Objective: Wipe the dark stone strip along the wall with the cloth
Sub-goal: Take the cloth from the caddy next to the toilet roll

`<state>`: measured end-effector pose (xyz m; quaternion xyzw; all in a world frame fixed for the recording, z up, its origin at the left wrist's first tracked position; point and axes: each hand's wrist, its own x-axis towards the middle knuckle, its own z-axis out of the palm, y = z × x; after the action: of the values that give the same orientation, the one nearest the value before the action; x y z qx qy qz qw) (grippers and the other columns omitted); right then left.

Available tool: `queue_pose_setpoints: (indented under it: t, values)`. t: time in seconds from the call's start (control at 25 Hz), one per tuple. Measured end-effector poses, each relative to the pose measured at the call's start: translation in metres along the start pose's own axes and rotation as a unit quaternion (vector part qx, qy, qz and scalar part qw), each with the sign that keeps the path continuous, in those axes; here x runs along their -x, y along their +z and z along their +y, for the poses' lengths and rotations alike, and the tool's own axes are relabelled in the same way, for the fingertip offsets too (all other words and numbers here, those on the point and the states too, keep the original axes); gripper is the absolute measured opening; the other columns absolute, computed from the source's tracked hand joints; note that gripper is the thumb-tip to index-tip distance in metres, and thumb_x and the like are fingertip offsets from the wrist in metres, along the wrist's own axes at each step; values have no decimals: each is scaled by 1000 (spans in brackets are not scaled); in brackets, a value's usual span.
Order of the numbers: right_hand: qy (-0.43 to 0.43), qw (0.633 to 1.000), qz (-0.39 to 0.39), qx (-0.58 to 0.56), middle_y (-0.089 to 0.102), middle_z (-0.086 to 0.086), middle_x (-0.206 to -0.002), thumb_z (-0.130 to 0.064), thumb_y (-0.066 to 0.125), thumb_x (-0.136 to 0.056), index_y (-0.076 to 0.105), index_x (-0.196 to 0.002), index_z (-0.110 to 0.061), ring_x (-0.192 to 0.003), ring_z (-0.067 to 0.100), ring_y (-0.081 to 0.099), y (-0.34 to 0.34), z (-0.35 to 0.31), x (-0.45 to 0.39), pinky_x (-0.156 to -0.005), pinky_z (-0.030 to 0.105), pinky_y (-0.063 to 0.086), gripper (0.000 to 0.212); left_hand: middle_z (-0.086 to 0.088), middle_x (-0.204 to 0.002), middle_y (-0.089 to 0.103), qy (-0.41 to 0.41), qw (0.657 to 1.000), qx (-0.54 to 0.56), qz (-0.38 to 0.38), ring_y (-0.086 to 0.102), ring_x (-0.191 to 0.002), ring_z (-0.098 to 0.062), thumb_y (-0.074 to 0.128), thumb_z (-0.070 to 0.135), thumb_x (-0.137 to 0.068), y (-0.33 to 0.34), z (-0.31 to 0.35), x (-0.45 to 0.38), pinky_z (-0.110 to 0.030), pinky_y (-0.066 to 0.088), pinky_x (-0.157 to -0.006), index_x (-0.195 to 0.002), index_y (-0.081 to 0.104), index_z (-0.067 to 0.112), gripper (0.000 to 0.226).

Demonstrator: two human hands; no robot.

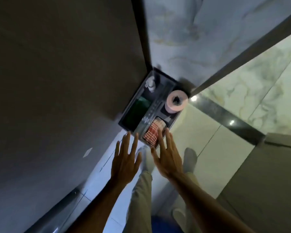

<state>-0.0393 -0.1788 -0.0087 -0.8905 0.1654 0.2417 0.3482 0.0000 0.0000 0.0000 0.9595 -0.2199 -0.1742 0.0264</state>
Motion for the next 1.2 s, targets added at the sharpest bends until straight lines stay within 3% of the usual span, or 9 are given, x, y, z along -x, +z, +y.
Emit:
queue_pose_setpoints:
  t: [0.12,0.24,0.4,0.6,0.72,0.76,0.92,1.04,1.2]
  values:
    - [89,989,36,-117,-8,0,-188,-50,31,-120,-4,-177,-29,-175,21,-5,81,-2,-78,-143,43,12,71,-22,-180,22,-9,1000,1,1,25,-166,-38,24,55,-114,66,-26,-80,-58,34,-132,-173,15,11,74]
    - [198,974,12,-106,-14,8,-188,-44,26,-122,-9,-178,-20,-175,25,-12,135,16,-142,-144,43,6,70,-23,-180,21,35,998,43,41,24,-167,-38,24,54,-116,105,-21,-160,-56,30,-134,-173,14,9,73]
    - [267,952,45,-145,-10,17,-187,-39,42,-119,-3,-178,-18,-175,37,0,178,45,-183,-139,55,27,77,-21,-180,22,135,986,71,66,20,-168,-37,31,45,-116,150,-7,-233,-58,20,-137,-172,23,9,67]
    - [289,949,76,-102,-10,15,-187,-34,69,-109,-2,-178,-15,-174,40,3,200,44,-194,-127,63,46,101,-25,-175,33,142,983,58,106,30,-165,-40,36,40,-117,172,-8,-251,-56,16,-136,-167,35,4,61]
    - [313,926,116,-178,20,12,-185,-67,39,-107,10,-178,-21,-168,37,31,180,34,-190,-130,62,42,90,-25,-175,34,152,980,61,109,31,-164,-40,36,43,-117,168,-7,-253,-58,18,-136,-167,36,4,63]
    - [304,927,127,-181,28,10,-183,-67,34,-107,15,-177,-22,-164,35,40,174,32,-184,-130,61,43,86,-25,-176,33,152,981,64,104,30,-165,-40,36,44,-117,164,-6,-253,-60,18,-136,-168,35,5,64]
    - [207,957,91,-184,42,14,-174,-14,58,-109,43,-167,-8,-158,37,47,133,28,-143,-127,54,47,60,-22,-181,19,145,987,35,54,18,-169,-38,28,54,-115,131,-9,-240,-63,12,-137,-173,20,9,73]
    - [193,922,127,-311,57,15,-163,-17,49,-116,51,-162,-8,-147,37,60,70,15,-89,-125,47,51,47,-21,-182,15,121,990,45,53,16,-169,-37,30,57,-114,78,-3,-204,-62,17,-137,-174,14,13,76]
    - [183,921,215,-267,65,17,-155,-19,53,-117,56,-160,-7,-138,31,66,-18,15,-18,-118,30,51,45,-18,-183,12,145,989,4,32,11,-170,-34,29,50,-117,18,30,-141,-58,15,-138,-175,9,15,71]
